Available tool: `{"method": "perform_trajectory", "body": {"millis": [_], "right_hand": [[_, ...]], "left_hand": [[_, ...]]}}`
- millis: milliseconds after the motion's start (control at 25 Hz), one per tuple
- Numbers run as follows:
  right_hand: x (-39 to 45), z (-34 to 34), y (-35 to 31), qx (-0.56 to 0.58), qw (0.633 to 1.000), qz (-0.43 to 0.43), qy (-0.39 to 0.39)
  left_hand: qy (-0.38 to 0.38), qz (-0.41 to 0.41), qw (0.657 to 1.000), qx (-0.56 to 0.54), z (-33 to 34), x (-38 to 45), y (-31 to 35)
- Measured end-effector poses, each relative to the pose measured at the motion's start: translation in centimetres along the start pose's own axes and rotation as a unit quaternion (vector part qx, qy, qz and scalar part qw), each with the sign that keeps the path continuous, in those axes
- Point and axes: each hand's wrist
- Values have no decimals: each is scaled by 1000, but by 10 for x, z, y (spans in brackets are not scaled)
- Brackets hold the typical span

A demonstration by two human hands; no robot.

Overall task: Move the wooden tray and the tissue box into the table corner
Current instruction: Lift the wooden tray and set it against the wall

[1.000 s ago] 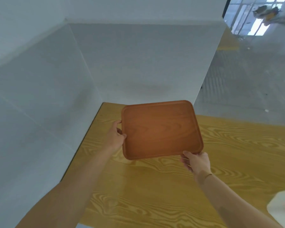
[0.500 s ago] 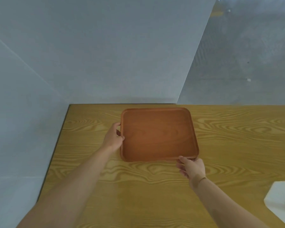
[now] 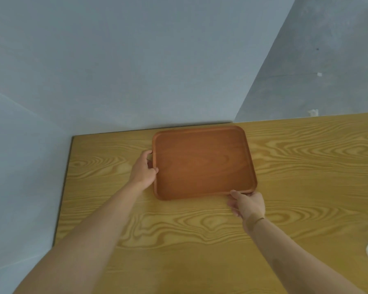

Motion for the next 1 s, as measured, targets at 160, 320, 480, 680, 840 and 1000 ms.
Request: {"method": "perform_trajectory", "body": {"millis": [160, 320, 480, 680, 840, 1000], "right_hand": [[3, 11, -2, -16, 1000, -7, 6], [6, 10, -6, -116, 993, -25, 17], [3, 0, -13, -246, 968, -47, -29], [2, -19, -14, -361, 924, -123, -33], [4, -31, -2, -495, 800, -338, -7], [16, -31, -4, -561, 740, -365, -65]], "left_hand": [[12, 6, 1000, 14, -3, 9, -3], [39, 22, 998, 48, -1, 13, -3], [60, 30, 994, 91, 1, 10, 1], [107, 68, 987, 94, 3, -7, 0], [93, 127, 980, 121, 15, -41, -38], [83, 171, 956, 225, 28, -47, -65]]}}
Point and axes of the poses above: each hand's wrist, its own x-axis towards the middle knuckle, its own z-axis out of the palm, y = z × x, and after that the axes turned 12 degrees about -z, right-handed
